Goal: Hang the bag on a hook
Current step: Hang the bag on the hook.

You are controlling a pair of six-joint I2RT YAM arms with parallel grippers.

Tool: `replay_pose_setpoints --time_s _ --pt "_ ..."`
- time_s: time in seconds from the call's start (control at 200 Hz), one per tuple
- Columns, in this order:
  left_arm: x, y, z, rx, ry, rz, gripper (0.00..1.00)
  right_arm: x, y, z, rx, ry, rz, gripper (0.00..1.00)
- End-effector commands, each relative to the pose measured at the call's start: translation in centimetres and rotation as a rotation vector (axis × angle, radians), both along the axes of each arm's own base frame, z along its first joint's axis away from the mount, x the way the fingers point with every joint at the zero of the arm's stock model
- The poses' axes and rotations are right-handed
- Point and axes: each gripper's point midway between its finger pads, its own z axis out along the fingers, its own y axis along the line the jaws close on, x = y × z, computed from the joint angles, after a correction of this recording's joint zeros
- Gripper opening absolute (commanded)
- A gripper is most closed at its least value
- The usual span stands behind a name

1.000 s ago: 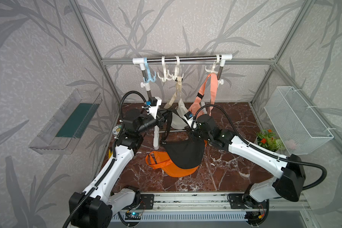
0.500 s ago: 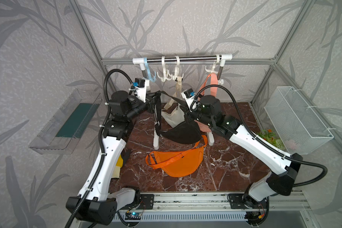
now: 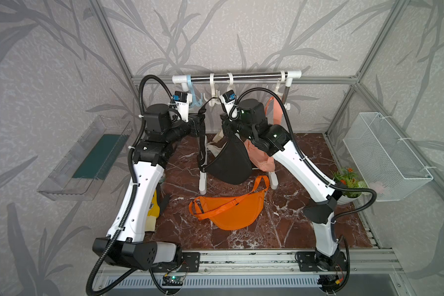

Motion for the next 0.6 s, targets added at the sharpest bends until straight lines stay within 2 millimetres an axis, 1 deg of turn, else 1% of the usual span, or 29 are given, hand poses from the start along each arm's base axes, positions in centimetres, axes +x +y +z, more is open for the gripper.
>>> replay_pose_setpoints --time_s 0.0,0.01,0.11,0.23,0.32,0.42,0.6 --pt "0.2 0.3 0.4 -0.012 0.032 0.013 0.00 0.8 -0.3 -1.0 -0.040 0.032 -0.024 0.00" --pt "0.3 0.3 0.4 -0.013 0.037 0.015 0.00 0.8 -0.3 -0.8 -0.035 0.028 -0.023 0.00" --pt "1.0 0.6 -0.1 -0.017 0.071 0.031 0.00 1.8 -0.4 -1.1 -0.023 0.031 -0.036 0.00" --pt "2.0 0.8 -0.7 -0.024 0.096 0.044 0.00 2.9 -0.5 -2.0 -0.015 0.047 -0.048 0.00" --pt "2.6 0.7 -0.9 -0.029 0.114 0.045 0.00 3.6 -0.1 -2.6 -0.009 0.043 -0.047 0.00" --pt "3.7 0.7 -1.6 -0.038 0.151 0.051 0.00 4.4 0.0 -3.2 -0.003 0.045 -0.052 0.00" --pt "5.0 0.3 -2.3 -0.062 0.211 0.049 0.00 5.5 0.0 -3.7 0.021 0.060 -0.054 0.00"
